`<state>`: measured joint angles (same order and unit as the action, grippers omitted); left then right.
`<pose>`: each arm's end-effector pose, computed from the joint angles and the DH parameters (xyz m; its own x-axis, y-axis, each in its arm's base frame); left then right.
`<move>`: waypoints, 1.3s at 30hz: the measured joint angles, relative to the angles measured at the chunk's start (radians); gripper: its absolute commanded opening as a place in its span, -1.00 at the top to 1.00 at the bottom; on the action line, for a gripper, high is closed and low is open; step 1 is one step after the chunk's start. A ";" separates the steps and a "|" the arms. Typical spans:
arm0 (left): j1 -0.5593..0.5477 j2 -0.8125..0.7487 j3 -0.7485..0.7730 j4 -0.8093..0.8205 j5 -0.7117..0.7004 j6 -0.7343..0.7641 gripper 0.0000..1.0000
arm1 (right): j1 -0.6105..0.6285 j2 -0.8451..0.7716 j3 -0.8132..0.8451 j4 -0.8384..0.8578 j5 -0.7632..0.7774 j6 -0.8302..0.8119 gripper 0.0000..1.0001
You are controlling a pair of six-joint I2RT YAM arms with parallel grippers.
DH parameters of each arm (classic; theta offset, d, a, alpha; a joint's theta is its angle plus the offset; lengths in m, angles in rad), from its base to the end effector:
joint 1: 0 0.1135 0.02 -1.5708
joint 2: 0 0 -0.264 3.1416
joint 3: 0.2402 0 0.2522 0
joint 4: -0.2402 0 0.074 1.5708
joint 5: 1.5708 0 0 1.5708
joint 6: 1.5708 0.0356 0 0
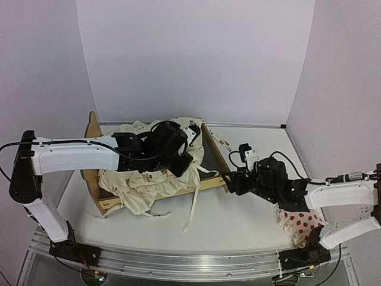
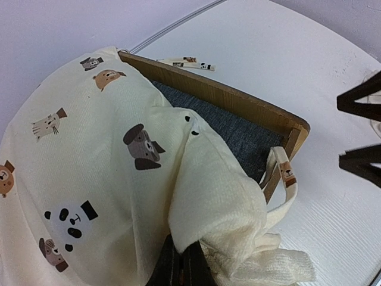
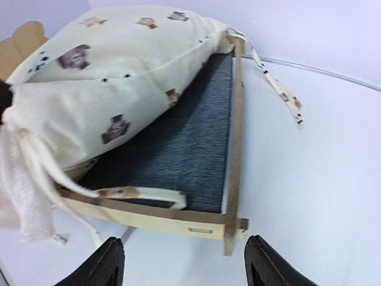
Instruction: Set up the pet bed
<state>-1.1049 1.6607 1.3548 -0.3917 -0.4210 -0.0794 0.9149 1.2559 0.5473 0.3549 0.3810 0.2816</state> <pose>0.1823 -0.3303 0.2915 -0.3412 0.5174 -0.7848 0.6497 0.7332 0.2009 0.1713 0.2009 0.2136 -0.3482 -0.0295 -0.9369 -0.4436 0.8857 0.1370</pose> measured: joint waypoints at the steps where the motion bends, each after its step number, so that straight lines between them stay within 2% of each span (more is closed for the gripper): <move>1: 0.000 0.001 0.000 0.000 0.000 0.000 0.99 | -0.021 0.014 0.029 -0.043 0.005 0.006 -0.38; 8: 0.000 0.002 0.000 -0.001 0.000 -0.009 1.00 | -0.144 0.206 0.190 -0.244 -0.019 0.031 -0.11; 14: 0.000 0.002 0.000 -0.001 0.000 -0.020 1.00 | -0.163 0.312 0.298 -0.284 -0.060 0.034 0.41; 19: 0.000 0.002 0.000 -0.001 0.000 -0.023 1.00 | -0.163 0.324 0.312 -0.291 -0.077 0.035 0.68; 22: 0.000 0.002 0.000 -0.001 0.000 -0.023 1.00 | -0.161 0.327 0.317 -0.294 -0.079 0.036 0.97; 29: 0.000 0.002 -0.001 0.000 0.000 -0.027 0.84 | -0.152 0.328 0.333 -0.325 -0.055 0.038 1.00; 39: 0.000 0.002 -0.002 -0.001 0.002 -0.048 0.52 | -0.036 0.323 0.437 -0.571 0.100 0.061 1.00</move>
<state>-1.1049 1.6623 1.3525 -0.3932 -0.4194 -0.1271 0.8790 1.5792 0.9840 -0.2158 0.4810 0.3428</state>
